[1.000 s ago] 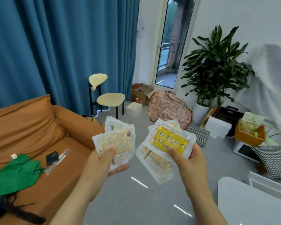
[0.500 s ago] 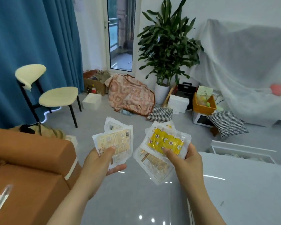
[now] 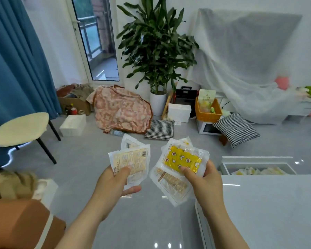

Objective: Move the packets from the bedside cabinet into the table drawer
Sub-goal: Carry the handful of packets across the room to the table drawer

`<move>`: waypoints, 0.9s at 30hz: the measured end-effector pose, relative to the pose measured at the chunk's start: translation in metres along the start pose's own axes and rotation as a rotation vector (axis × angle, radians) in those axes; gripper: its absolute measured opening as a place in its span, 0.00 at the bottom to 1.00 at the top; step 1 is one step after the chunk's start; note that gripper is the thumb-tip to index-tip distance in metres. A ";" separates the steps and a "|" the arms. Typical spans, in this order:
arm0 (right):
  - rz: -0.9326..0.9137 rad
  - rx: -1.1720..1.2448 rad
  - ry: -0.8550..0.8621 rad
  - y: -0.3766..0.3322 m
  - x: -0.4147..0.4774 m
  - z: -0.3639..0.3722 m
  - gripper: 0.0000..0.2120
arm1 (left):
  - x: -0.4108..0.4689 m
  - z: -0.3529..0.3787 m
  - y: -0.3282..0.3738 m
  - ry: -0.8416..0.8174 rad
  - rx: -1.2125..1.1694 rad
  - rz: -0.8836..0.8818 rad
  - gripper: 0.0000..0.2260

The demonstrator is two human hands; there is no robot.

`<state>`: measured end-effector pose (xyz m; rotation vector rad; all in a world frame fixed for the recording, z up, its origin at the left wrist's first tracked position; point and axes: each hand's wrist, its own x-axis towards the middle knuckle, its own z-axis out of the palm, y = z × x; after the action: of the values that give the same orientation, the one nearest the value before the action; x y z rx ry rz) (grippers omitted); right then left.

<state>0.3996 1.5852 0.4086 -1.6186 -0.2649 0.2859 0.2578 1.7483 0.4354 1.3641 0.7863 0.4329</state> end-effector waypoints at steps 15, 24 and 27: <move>0.052 -0.041 0.248 0.016 0.165 0.000 0.14 | 0.202 0.088 0.027 -0.227 0.141 0.011 0.14; 0.100 -0.076 0.446 0.013 0.260 0.020 0.16 | 0.343 0.129 0.057 -0.457 0.193 -0.020 0.14; 0.145 -0.088 0.504 0.020 0.279 0.017 0.16 | 0.373 0.152 0.059 -0.520 0.211 -0.043 0.13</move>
<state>0.6560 1.6945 0.3810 -1.7421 0.2281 -0.0304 0.6296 1.9113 0.4035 1.5624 0.4353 -0.0484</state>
